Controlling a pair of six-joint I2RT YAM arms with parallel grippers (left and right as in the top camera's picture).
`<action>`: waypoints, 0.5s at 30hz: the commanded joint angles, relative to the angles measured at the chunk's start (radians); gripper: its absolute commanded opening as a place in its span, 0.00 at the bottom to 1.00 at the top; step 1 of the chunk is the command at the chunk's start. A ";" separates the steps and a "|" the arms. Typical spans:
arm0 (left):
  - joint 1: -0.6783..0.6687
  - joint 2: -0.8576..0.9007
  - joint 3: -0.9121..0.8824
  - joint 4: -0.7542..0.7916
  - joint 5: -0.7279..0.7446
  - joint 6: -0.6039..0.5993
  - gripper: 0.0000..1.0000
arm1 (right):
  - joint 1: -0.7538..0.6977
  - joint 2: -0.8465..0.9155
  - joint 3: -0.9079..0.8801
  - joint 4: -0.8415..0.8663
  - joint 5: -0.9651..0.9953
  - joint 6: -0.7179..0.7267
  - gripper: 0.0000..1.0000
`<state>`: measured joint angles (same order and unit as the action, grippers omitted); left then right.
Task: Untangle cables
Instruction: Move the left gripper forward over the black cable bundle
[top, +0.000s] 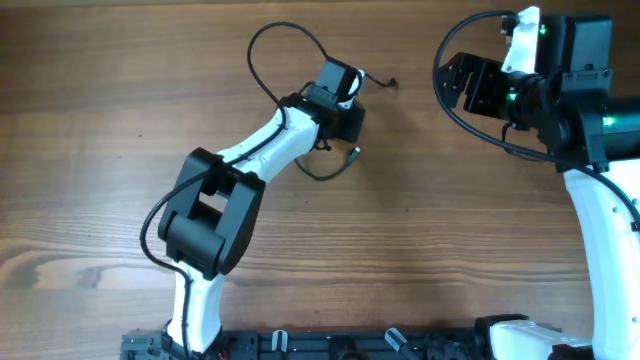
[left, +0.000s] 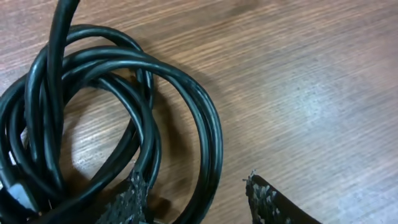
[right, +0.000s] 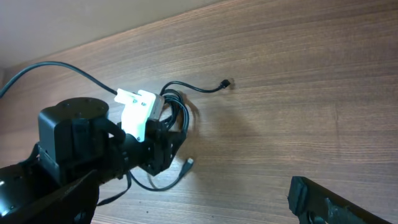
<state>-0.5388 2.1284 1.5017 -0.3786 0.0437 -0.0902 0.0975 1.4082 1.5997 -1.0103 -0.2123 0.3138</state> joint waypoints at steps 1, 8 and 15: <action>0.004 0.074 0.006 -0.004 -0.052 -0.045 0.56 | 0.003 0.009 0.021 -0.008 0.013 0.012 1.00; -0.043 0.077 0.005 -0.099 0.079 -0.076 0.45 | 0.003 0.010 0.021 -0.019 0.013 0.030 1.00; -0.120 0.077 0.004 -0.145 0.074 -0.075 0.51 | 0.003 0.011 0.021 -0.025 0.013 0.029 1.00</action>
<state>-0.6373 2.1639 1.5234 -0.5163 0.0753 -0.1478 0.0978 1.4082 1.5997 -1.0355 -0.2123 0.3363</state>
